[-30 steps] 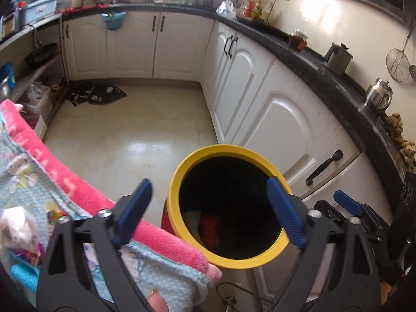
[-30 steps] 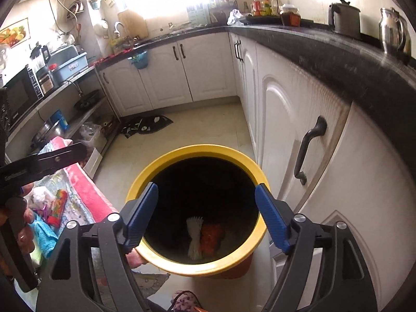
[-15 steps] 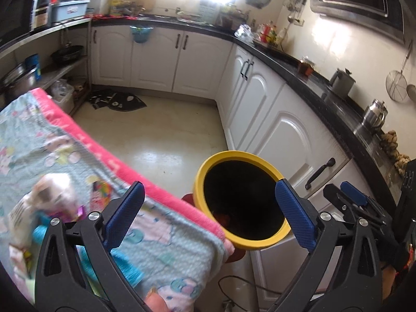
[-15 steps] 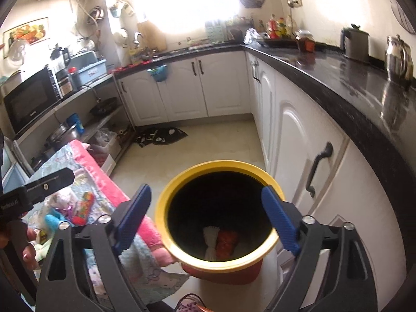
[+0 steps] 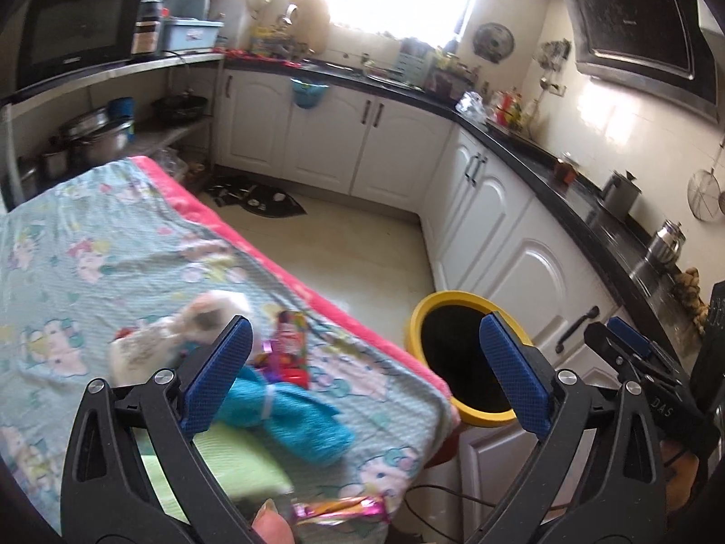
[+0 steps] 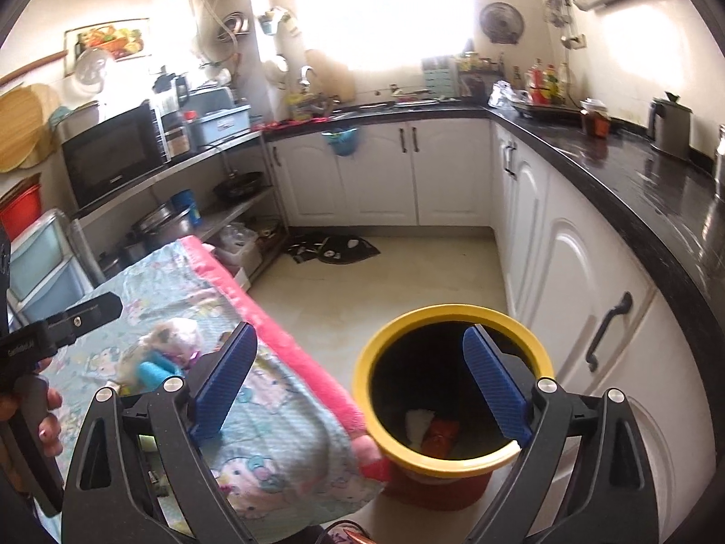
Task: Collect trash
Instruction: 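Move both grippers back over the remaining trash on the sheet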
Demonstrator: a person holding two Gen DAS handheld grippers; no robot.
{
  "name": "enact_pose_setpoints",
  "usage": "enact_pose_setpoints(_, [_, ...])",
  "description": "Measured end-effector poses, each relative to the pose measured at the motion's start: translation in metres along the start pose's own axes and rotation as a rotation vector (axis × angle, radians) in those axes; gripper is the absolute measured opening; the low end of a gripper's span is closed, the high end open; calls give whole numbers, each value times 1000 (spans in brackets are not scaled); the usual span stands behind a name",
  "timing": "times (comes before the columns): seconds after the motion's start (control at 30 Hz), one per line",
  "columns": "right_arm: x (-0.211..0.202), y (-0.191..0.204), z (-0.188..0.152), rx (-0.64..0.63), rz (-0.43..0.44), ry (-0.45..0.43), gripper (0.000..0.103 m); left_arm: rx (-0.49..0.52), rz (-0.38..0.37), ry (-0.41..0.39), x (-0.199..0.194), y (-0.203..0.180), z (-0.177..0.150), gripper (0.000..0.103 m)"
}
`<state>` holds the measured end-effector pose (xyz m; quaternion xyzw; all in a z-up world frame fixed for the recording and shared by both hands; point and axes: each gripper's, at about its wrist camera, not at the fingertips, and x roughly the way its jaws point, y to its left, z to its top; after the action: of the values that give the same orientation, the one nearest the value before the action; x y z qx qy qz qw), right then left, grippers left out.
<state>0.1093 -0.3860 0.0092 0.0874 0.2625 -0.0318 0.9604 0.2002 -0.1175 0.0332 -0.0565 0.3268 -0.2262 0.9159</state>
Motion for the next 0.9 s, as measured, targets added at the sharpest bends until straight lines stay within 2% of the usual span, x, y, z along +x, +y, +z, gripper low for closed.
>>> enact_pose_setpoints(0.6, [-6,98,-5,-140,214,25,90,-94,165,-84,-71,83,-19,92])
enact_pose_setpoints(0.9, [3,143,-24,-224,290,73,90,-145,237,-76,-88,121,-34,92])
